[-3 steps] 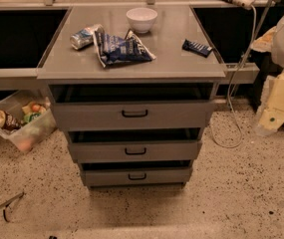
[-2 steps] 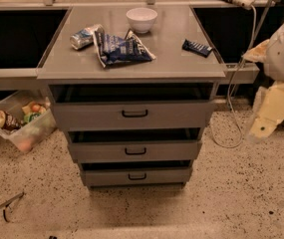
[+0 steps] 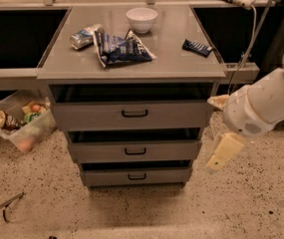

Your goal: Open middle drawer

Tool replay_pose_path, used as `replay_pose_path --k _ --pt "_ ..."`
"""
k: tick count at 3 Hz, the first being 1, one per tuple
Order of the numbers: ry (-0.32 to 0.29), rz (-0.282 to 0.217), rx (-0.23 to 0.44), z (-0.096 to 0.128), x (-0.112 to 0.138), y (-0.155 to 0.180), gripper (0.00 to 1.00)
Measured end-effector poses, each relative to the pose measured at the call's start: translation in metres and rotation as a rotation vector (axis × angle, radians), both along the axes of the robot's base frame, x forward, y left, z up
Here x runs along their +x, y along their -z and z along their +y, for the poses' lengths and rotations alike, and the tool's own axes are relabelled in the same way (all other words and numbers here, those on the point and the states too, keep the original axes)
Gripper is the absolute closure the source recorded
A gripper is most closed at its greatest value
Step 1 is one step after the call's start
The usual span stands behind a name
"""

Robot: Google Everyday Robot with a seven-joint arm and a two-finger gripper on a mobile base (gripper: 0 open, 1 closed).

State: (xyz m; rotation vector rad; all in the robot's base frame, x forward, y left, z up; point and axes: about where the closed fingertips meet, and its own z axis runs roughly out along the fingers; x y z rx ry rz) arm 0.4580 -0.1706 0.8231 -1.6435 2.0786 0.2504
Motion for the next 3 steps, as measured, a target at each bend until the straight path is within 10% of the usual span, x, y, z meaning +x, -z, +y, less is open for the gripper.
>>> replay_pose_path --k 3 --pt "-0.001 0.005 0.158 0.032 -0.002 0.099 0.00"
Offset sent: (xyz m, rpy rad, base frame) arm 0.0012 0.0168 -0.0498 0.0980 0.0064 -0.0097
